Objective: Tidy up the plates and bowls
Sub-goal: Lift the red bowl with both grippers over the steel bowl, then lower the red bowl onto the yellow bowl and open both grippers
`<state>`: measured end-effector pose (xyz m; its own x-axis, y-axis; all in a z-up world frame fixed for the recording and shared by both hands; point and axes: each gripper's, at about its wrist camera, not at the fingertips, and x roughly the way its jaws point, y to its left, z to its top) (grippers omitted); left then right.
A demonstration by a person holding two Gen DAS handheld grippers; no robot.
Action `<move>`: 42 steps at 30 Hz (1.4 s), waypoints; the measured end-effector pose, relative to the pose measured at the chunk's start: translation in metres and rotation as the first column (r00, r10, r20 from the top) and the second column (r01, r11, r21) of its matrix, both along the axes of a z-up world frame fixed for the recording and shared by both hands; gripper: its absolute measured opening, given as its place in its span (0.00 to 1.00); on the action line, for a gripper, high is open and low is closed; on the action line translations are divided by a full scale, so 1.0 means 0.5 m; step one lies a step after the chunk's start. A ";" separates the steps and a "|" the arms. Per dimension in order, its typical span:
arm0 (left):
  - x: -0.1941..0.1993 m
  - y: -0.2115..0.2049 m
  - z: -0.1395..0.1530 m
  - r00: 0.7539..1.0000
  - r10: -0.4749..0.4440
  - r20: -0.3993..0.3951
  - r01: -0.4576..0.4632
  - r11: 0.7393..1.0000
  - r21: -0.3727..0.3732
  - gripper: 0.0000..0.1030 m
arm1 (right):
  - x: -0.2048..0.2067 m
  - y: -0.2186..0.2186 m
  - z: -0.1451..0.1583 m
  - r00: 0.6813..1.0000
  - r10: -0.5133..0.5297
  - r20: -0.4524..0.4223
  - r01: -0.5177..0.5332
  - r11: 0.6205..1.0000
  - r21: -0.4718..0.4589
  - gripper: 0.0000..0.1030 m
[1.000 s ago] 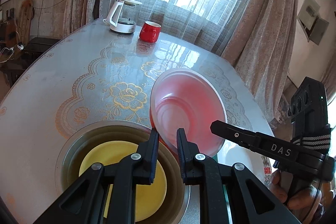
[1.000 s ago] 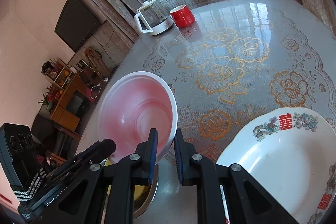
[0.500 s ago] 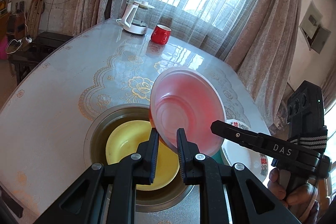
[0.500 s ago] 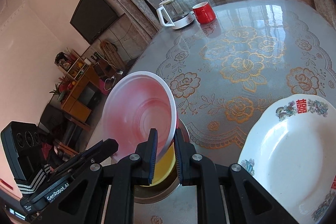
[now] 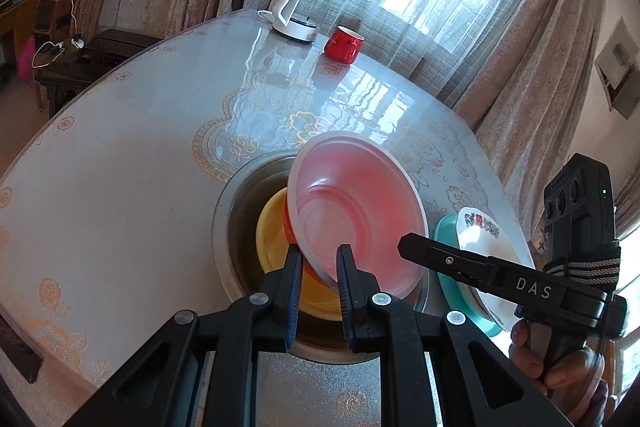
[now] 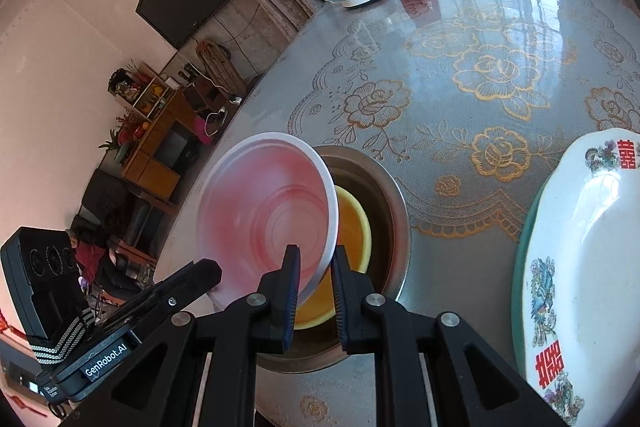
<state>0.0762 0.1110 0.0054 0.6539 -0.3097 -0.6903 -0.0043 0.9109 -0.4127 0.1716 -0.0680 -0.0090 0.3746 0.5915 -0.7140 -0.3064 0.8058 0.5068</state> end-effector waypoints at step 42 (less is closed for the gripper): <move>0.002 0.015 -0.035 0.998 0.066 0.002 -0.066 0.991 0.114 0.17 | -0.022 0.017 -0.010 0.997 -0.013 0.078 0.025 0.987 -0.158 0.21</move>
<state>0.0772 0.1185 -0.0119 0.6688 -0.1852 -0.7200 -0.0669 0.9496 -0.3063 0.1604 -0.0597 -0.0140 0.4417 0.4649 -0.7673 -0.3232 0.8803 0.3474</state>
